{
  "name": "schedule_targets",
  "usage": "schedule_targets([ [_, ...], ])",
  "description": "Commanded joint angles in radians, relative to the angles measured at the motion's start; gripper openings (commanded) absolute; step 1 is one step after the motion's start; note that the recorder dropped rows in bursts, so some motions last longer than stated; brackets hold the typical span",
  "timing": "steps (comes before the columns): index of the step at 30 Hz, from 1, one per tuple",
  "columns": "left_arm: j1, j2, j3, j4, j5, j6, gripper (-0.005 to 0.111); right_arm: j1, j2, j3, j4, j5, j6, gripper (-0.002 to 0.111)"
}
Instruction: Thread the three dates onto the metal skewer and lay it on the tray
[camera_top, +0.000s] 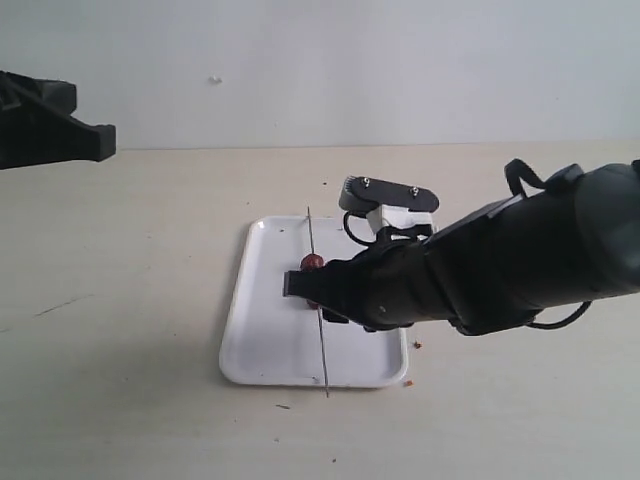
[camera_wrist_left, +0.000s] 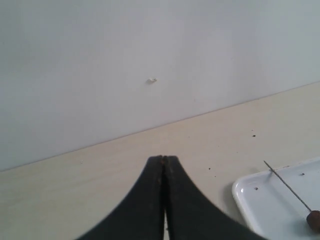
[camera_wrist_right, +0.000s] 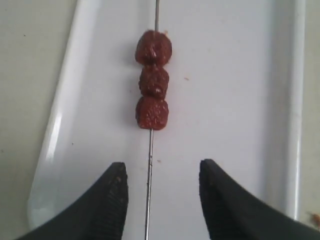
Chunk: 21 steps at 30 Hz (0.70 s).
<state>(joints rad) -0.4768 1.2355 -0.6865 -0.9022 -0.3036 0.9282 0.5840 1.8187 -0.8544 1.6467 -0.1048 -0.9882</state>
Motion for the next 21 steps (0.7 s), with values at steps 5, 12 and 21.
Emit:
schedule_targets([
  [5,0.000,-0.257,0.150,-0.008,0.020,-0.058,0.000,0.004,-0.103,0.043,-0.004,-0.082,-0.120,0.046],
  [12,0.000,-0.649,0.240,-0.001,0.281,-0.041,0.000,0.004,-0.265,0.171,-0.009,-0.191,-0.214,0.024],
  [21,0.000,-1.064,0.448,-0.049,0.396,-0.087,0.000,0.004,-0.664,0.284,-0.115,-0.084,-0.223,0.000],
])
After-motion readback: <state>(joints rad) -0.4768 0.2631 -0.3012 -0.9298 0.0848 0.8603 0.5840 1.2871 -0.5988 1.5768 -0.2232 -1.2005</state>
